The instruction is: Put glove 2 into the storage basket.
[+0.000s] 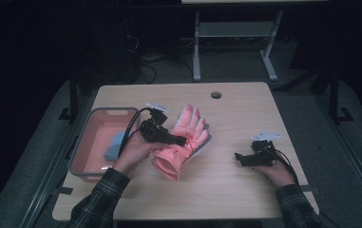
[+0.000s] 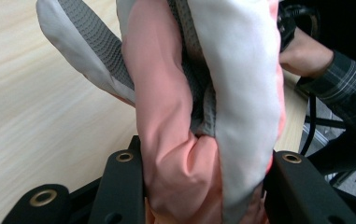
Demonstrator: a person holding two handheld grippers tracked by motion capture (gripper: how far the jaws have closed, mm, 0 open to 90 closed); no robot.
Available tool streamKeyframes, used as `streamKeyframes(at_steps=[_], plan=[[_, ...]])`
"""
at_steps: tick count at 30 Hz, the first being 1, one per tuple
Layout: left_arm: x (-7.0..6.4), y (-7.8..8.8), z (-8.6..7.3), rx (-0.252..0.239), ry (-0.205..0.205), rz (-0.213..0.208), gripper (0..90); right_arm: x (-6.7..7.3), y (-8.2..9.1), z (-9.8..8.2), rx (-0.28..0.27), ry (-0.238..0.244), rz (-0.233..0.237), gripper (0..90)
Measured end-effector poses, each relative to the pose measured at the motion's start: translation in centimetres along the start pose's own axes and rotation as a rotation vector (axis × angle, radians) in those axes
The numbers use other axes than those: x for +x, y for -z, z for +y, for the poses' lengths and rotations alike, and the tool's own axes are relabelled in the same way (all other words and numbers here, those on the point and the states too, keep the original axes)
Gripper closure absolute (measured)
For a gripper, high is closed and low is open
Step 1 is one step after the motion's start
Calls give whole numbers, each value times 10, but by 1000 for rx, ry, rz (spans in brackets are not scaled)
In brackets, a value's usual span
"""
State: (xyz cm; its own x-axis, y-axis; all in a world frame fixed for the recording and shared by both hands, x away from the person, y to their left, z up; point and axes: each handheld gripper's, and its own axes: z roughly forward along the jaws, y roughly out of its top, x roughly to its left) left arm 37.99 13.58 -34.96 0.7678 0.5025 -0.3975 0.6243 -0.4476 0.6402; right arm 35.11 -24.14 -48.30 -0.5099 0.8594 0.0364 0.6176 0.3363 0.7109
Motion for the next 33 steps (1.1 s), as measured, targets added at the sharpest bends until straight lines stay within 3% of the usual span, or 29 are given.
streamKeyframes(at_steps=[12, 21, 33], plan=[[17, 54, -2, -55, 44, 72, 601, 0, 0, 0, -1, 0, 0, 74], [37, 93, -17, -100, 102, 123, 601, 0, 0, 0, -3, 5, -1, 74], [61, 132, -41, -143, 183, 196, 601, 0, 0, 0, -4, 6, -2, 74]])
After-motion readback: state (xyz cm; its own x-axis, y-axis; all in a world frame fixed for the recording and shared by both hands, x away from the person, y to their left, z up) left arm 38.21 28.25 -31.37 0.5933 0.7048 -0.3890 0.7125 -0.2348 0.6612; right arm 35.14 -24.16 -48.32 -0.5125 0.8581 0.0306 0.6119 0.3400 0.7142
